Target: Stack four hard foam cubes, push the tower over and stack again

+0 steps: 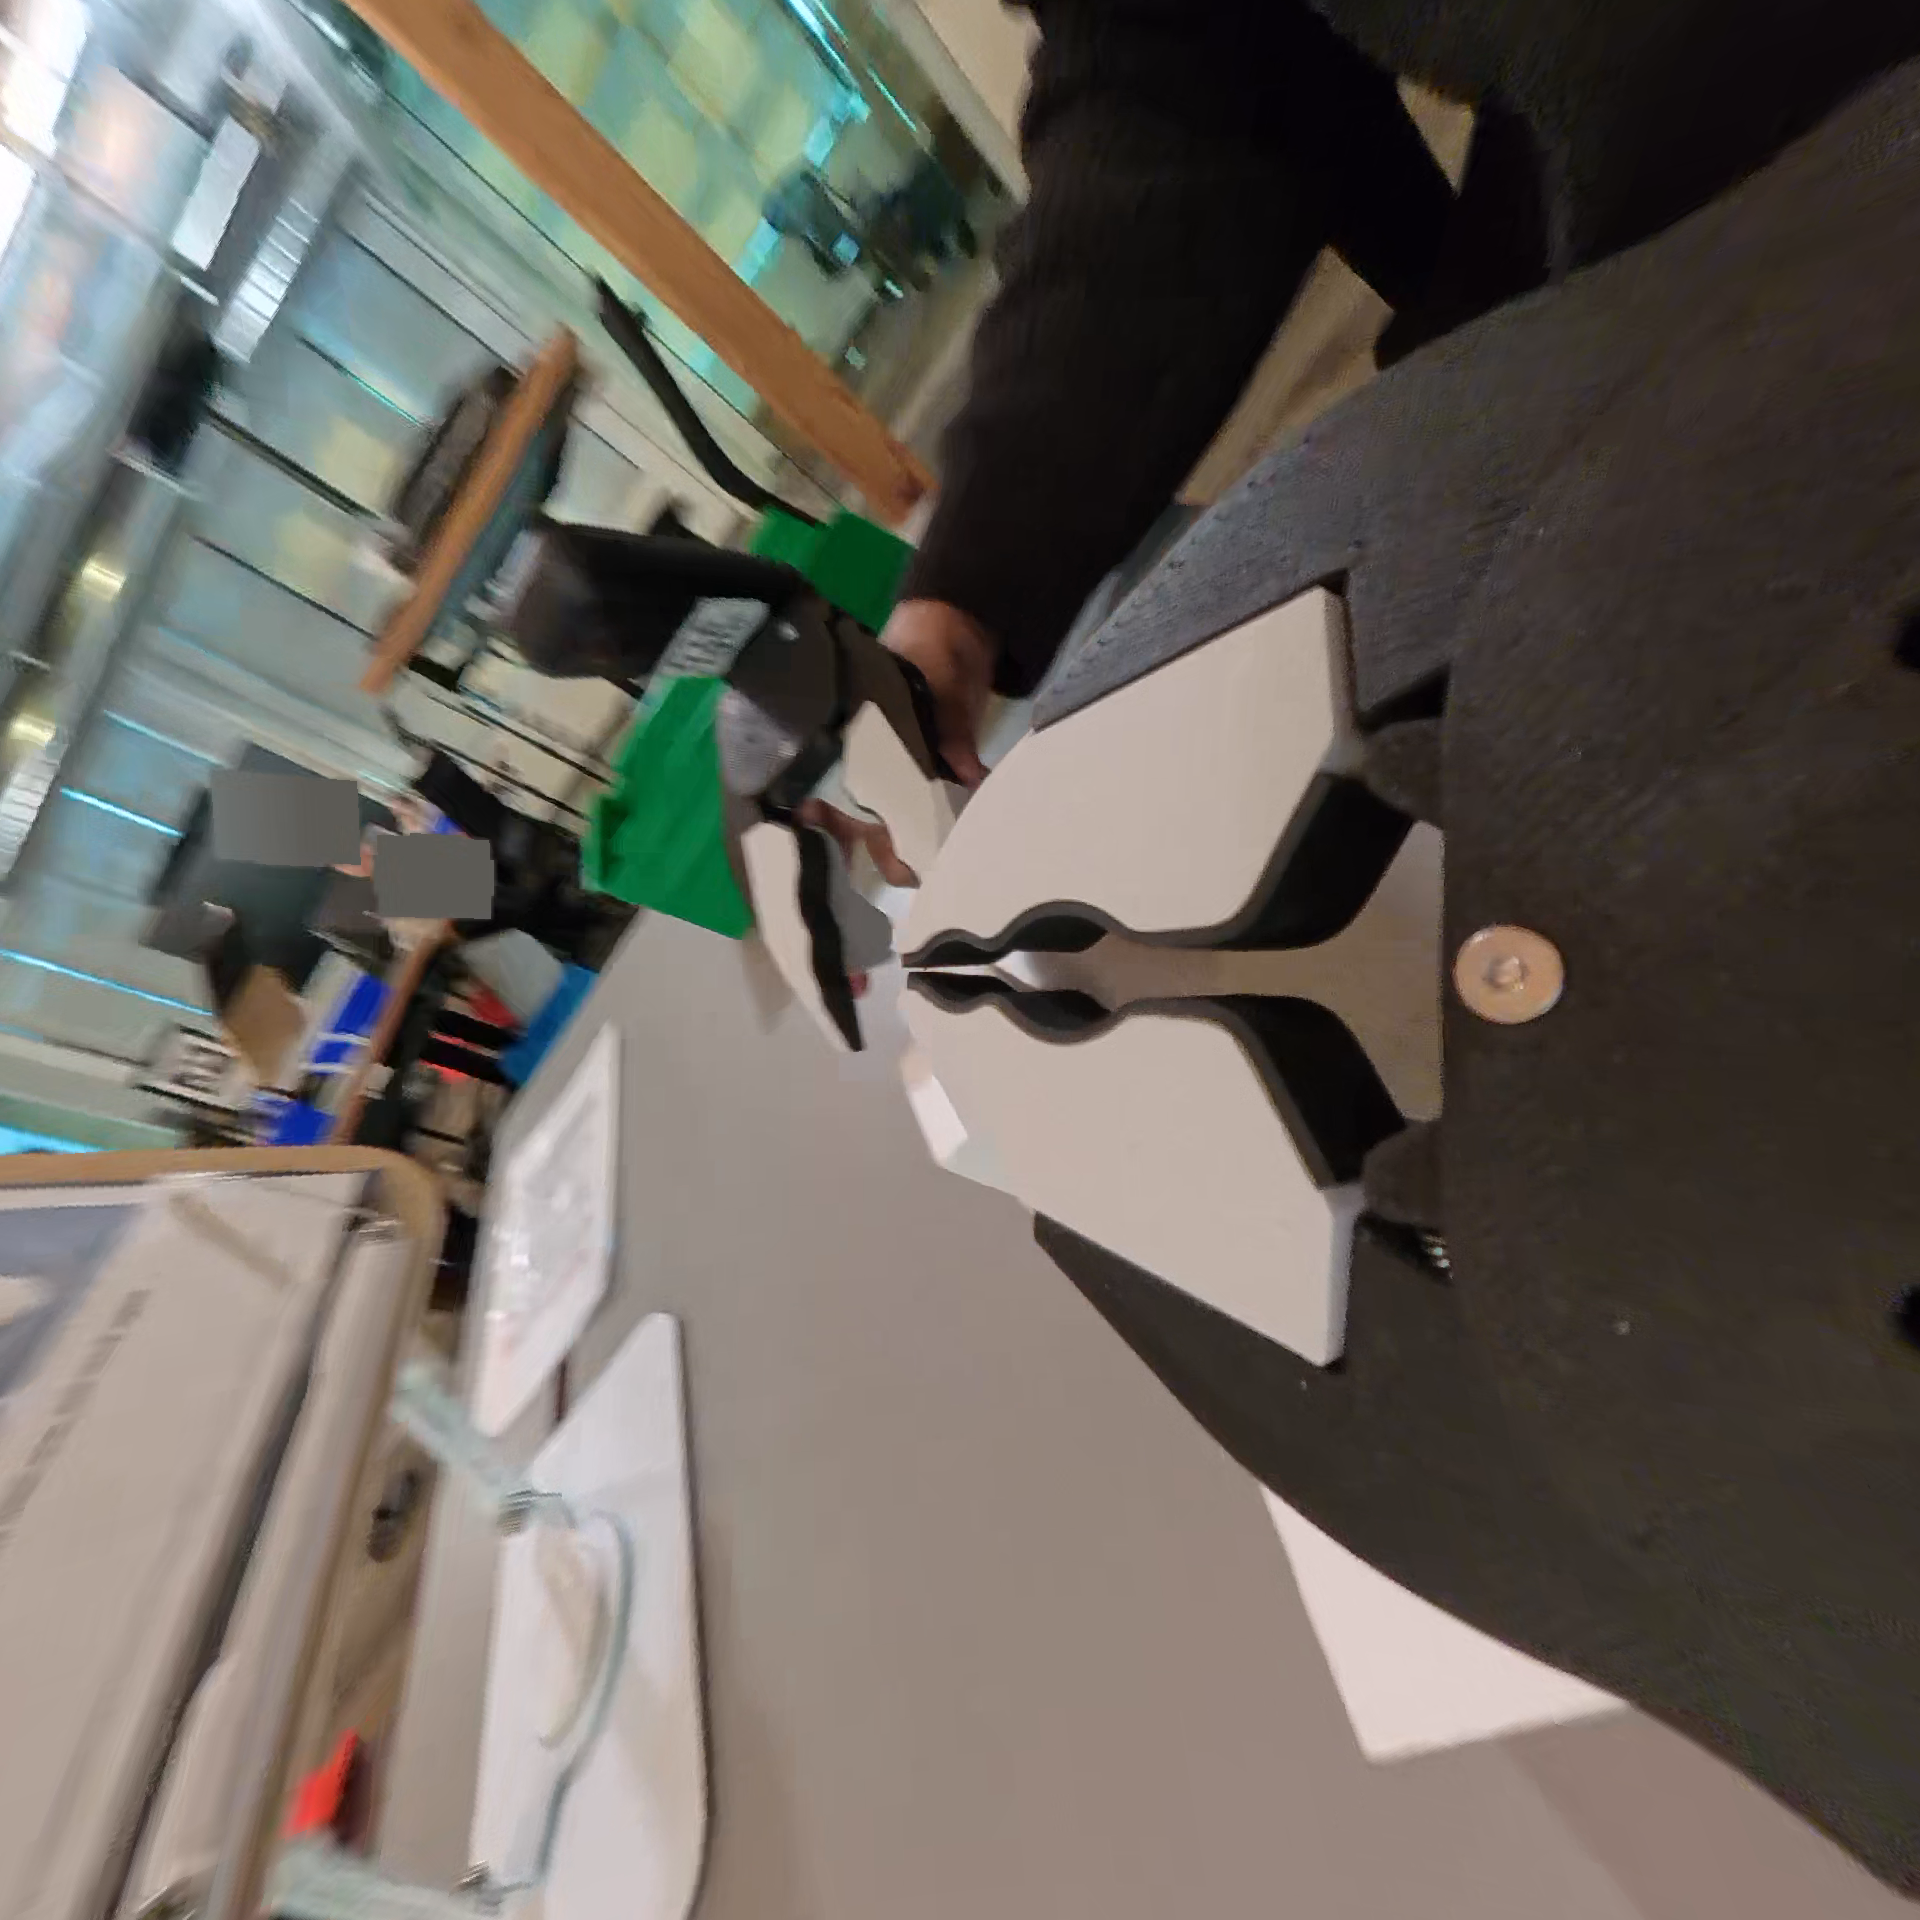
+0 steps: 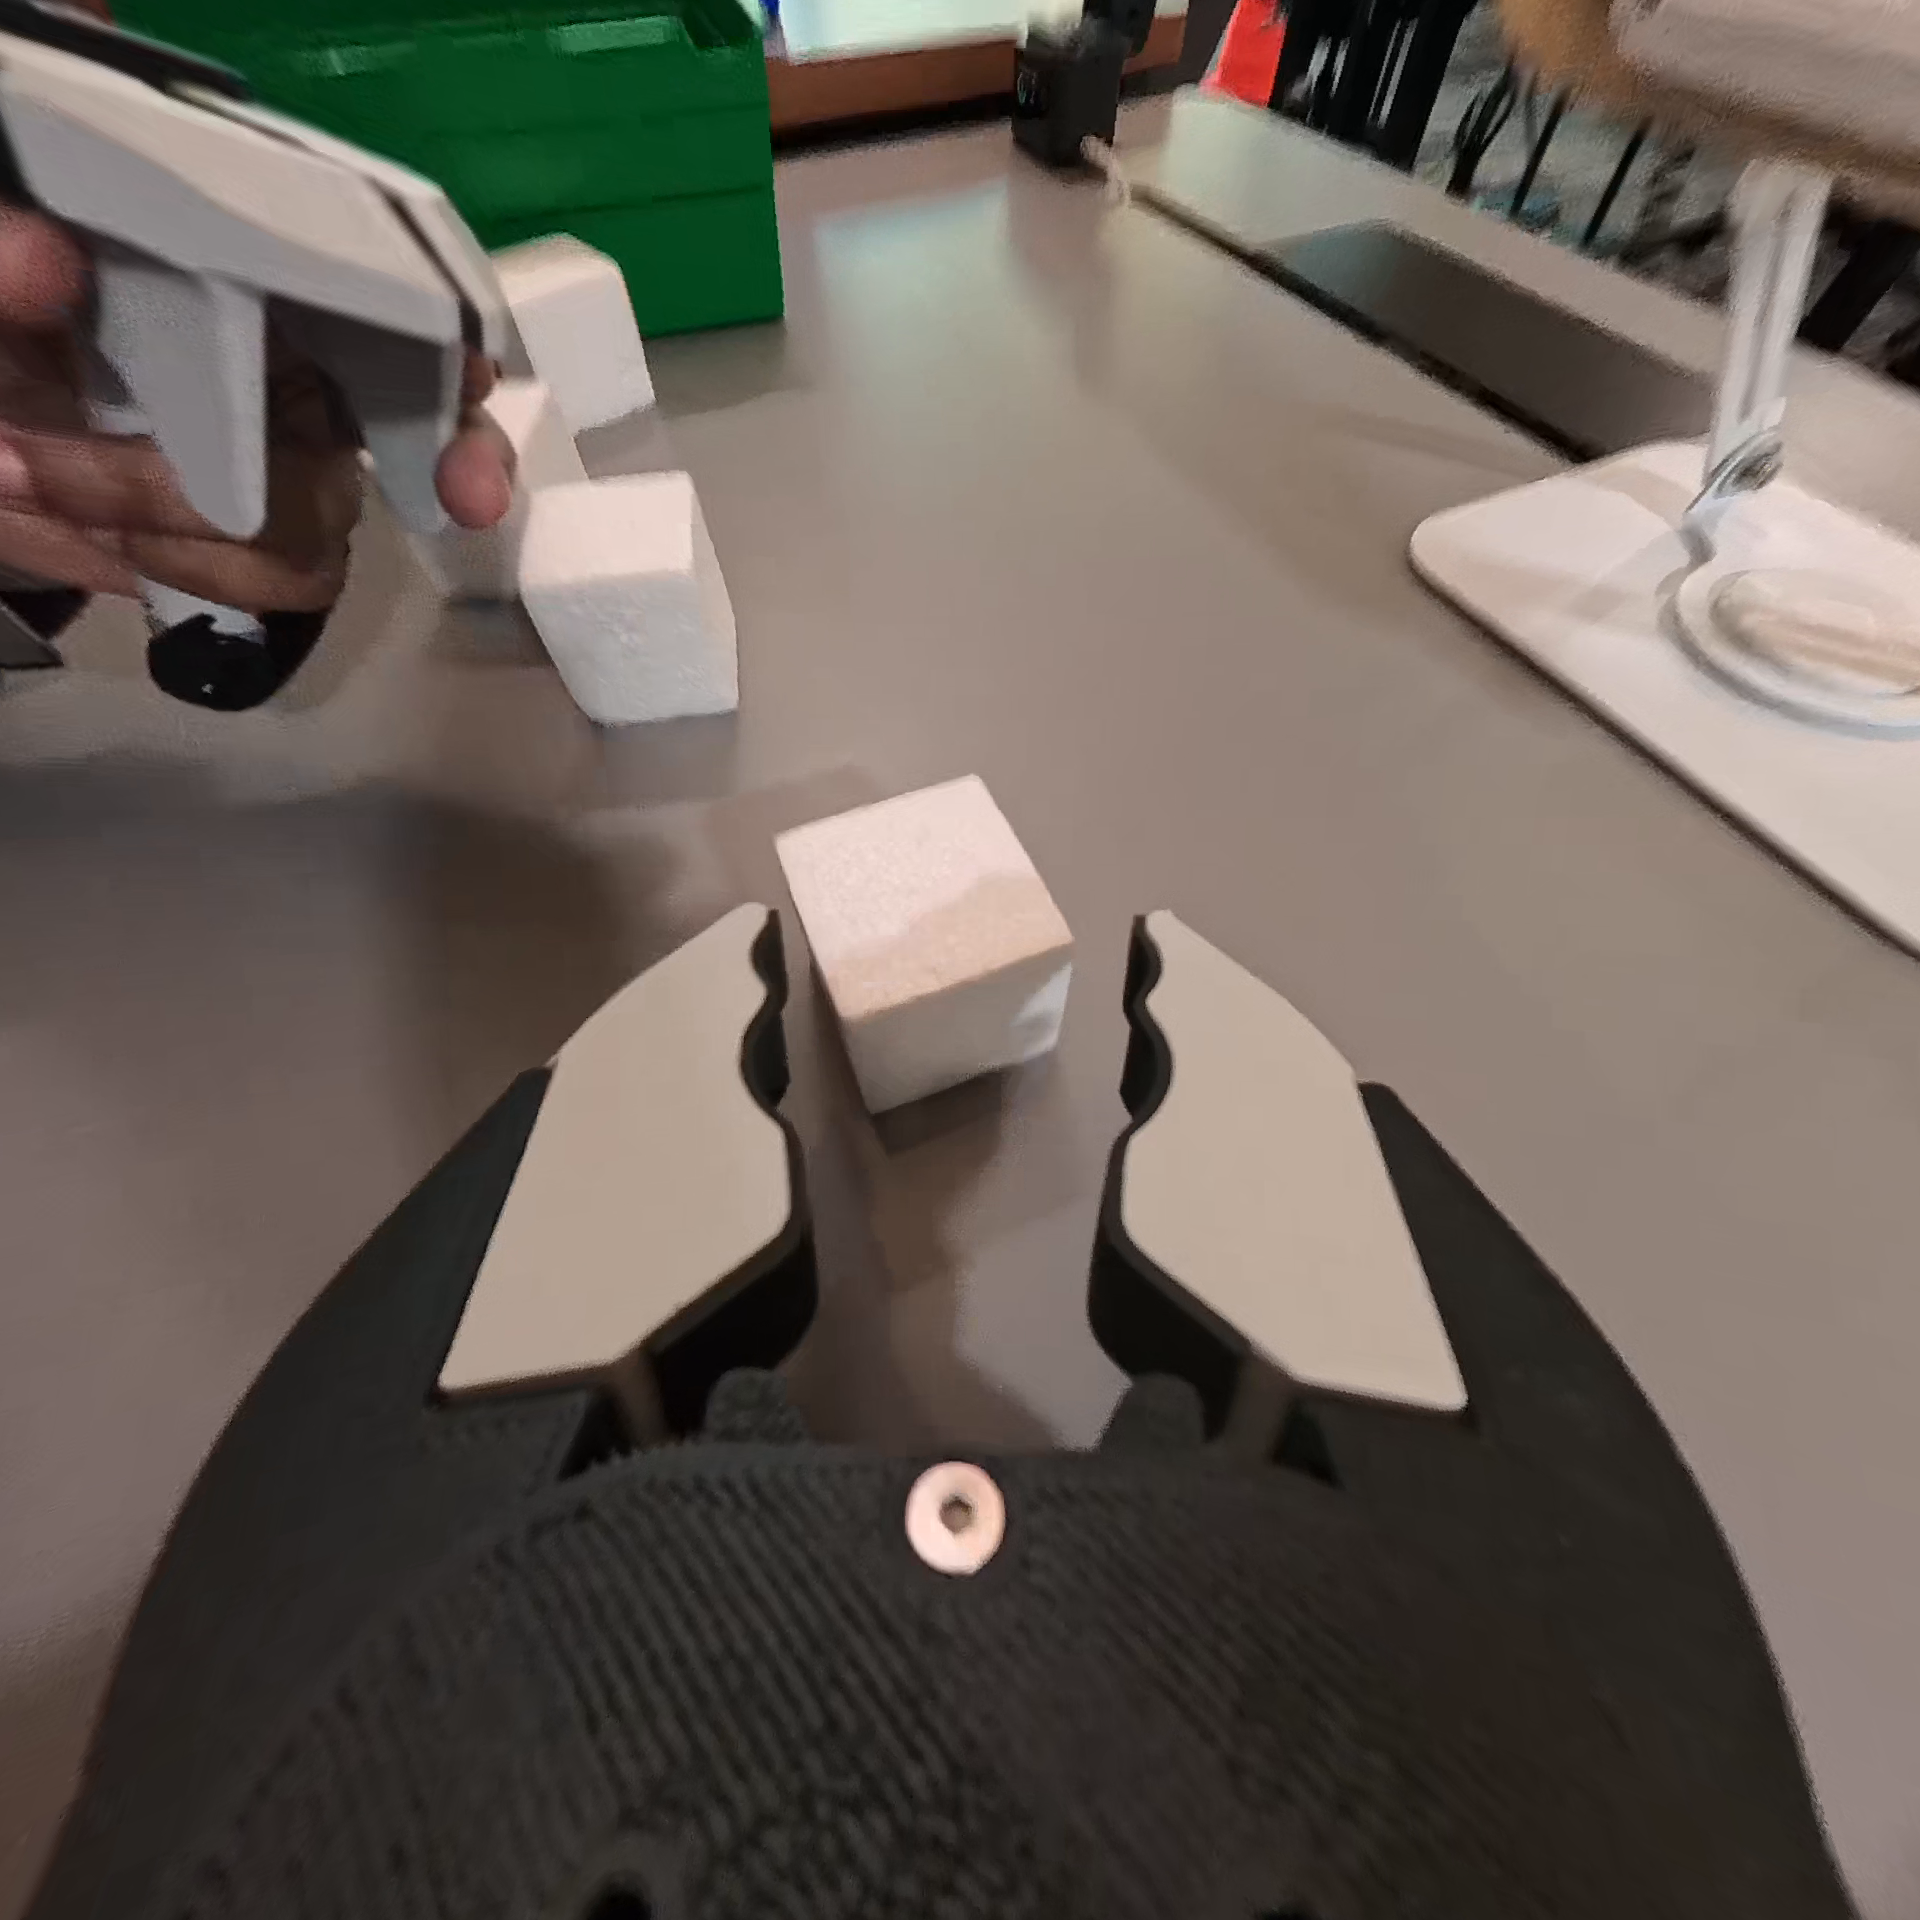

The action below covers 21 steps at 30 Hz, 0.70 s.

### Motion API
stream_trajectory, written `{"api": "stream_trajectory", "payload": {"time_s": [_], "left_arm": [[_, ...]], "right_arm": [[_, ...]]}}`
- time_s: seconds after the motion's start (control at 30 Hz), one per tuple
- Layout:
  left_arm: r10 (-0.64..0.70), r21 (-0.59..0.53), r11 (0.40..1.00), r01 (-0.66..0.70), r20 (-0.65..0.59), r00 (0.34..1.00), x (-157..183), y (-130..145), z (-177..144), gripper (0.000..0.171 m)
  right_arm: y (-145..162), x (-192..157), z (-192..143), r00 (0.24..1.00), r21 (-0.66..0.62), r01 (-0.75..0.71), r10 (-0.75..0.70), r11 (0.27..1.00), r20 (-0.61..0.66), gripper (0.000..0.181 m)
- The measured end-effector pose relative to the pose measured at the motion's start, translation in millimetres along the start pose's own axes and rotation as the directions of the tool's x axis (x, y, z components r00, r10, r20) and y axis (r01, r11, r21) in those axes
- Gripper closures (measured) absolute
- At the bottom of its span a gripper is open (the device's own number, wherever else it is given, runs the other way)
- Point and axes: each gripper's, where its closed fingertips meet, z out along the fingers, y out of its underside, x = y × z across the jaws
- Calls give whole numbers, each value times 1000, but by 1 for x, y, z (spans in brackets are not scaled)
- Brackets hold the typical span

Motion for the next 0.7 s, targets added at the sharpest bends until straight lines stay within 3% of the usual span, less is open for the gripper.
{"api": "stream_trajectory", "payload": {"time_s": [0.1, 0.23, 0.4, 0.47, 0.57, 0.7], "left_arm": [[-72, 182, 981, 67, 20, 997, -21, -39, -33, 171], [-130, 363, 930, 48, 205, 970, -68, -70, -90, 171], [-54, 327, 941, -89, 404, 913, -94, -70, -118, 171], [-43, 303, 948, -96, 421, 906, -96, -65, -116, 171], [-39, 288, 953, -92, 419, 907, -95, -60, -113, 171], [-41, 278, 957, -90, 431, 901, -98, -57, -115, 171]], "right_arm": [[-40, -10, -13, 999, 169, 40, -35, 985, -29, 124], [-72, -49, -1, 999, 249, -6, -2, 969, 34, 114], [-61, -94, 59, 1000, 76, 6, -8, 997, 29, 108], [-50, -96, 83, 999, -33, 30, -31, 999, -29, 108], [-29, -93, 112, 994, -195, -63, 44, 979, -101, 108], [-21, -100, 129, 987, -225, -149, 132, 963, -87, 113]]}}
